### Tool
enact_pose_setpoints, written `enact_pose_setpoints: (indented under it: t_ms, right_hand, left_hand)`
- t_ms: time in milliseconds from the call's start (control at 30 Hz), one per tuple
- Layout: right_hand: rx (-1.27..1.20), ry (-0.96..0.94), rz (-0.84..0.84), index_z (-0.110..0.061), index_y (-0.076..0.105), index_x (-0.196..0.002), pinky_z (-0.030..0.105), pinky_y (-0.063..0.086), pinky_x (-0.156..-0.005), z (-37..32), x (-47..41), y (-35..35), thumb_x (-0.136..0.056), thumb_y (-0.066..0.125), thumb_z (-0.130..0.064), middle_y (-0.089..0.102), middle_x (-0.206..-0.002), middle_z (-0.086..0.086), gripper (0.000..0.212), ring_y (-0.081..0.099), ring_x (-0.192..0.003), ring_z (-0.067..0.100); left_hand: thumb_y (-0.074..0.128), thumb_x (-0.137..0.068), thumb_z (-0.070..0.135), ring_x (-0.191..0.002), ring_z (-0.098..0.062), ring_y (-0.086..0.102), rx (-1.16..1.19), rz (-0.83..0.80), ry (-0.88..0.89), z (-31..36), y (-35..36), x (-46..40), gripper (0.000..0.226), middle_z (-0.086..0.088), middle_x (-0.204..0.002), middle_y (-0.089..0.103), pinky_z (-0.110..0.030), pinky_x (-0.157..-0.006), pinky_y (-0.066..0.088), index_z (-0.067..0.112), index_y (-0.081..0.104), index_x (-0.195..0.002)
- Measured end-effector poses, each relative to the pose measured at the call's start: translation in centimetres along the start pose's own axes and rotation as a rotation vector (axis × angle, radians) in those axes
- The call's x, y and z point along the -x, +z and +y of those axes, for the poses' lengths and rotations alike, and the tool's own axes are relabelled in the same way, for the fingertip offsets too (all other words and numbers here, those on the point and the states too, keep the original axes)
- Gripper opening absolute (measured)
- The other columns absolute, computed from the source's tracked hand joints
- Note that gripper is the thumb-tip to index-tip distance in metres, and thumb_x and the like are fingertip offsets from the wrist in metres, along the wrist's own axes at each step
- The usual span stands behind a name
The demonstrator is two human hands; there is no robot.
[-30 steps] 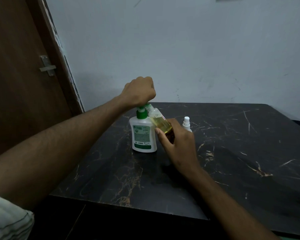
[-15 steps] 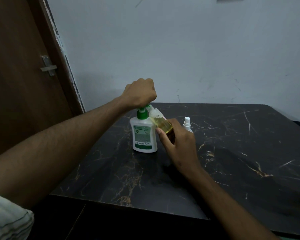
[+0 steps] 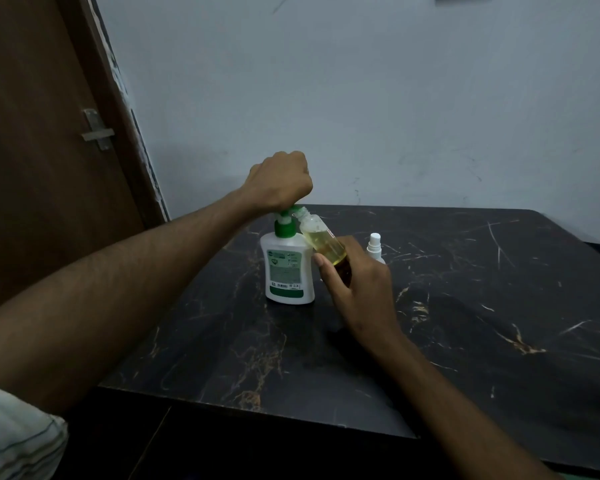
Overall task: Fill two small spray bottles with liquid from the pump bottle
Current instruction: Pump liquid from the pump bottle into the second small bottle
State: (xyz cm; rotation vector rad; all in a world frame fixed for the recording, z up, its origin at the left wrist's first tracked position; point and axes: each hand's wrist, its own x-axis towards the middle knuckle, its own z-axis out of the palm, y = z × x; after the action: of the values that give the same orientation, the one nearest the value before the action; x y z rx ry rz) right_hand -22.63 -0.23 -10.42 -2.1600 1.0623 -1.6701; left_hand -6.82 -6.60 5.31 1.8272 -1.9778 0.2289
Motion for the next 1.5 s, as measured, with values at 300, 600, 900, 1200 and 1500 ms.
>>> enact_pose_setpoints:
  t_ms: [300,600,900,1200,1500]
  right_hand:
    - [-0.006,-0.005,-0.002,-0.019,0.064,-0.114,0.008,0.042,-0.064,0.04,0.09,-0.04,-0.103,0.052,-0.048,0.057,-0.084,-0.018,0.033,0.060,-0.083,-0.001]
    - [0.007,0.002,-0.016,-0.019,0.063,-0.118,0.008,0.041,-0.064,0.33,0.14,0.11,-0.104,0.051,-0.049,0.060,-0.088,-0.015,0.034,0.059,-0.081,-0.003]
    - [0.005,0.003,-0.024,-0.019,0.062,-0.118,0.011,0.043,-0.065,0.65,0.05,0.28,-0.105,0.050,-0.049,0.061,-0.089,-0.014,0.034,0.060,-0.079,-0.001]
    - [0.001,0.001,-0.020,-0.019,0.063,-0.117,0.011,0.044,-0.066,0.45,0.13,0.17,-0.104,0.049,-0.051,0.062,-0.090,-0.014,0.037,0.061,-0.082,-0.002]
    - [-0.002,-0.006,-0.017,-0.021,0.062,-0.115,0.010,0.043,-0.065,0.54,0.18,0.13,-0.105,0.055,-0.044,0.057,-0.085,-0.021,0.026,0.061,-0.083,0.001]
  left_hand:
    - [0.049,-0.082,0.007,-0.073,-0.027,0.050,-0.017,-0.008,0.029,-0.03,0.23,-0.15,0.011,-0.010,-0.086,0.061,-0.038,-0.065,0.041,0.008,0.057,-0.089]
    - [0.048,-0.077,0.005,-0.063,-0.025,0.044,-0.028,-0.021,0.048,-0.15,0.55,-0.11,0.009,-0.010,-0.072,0.056,-0.037,-0.059,0.037,0.011,0.047,-0.071]
    - [0.048,-0.080,0.006,-0.062,-0.023,0.044,-0.026,-0.012,0.029,-0.27,1.00,-0.46,0.008,-0.005,-0.071,0.052,-0.038,-0.060,0.038,0.011,0.048,-0.074]
    - [0.046,-0.071,0.003,-0.059,-0.030,0.031,-0.034,-0.001,0.050,-0.20,0.32,-0.21,0.024,-0.010,-0.061,0.037,-0.034,-0.053,0.023,0.013,0.026,-0.062]
    - [0.049,-0.078,0.007,-0.060,-0.023,0.041,-0.026,0.018,0.051,-0.39,0.36,-0.46,0.008,-0.004,-0.069,0.051,-0.035,-0.056,0.032,0.011,0.046,-0.070]
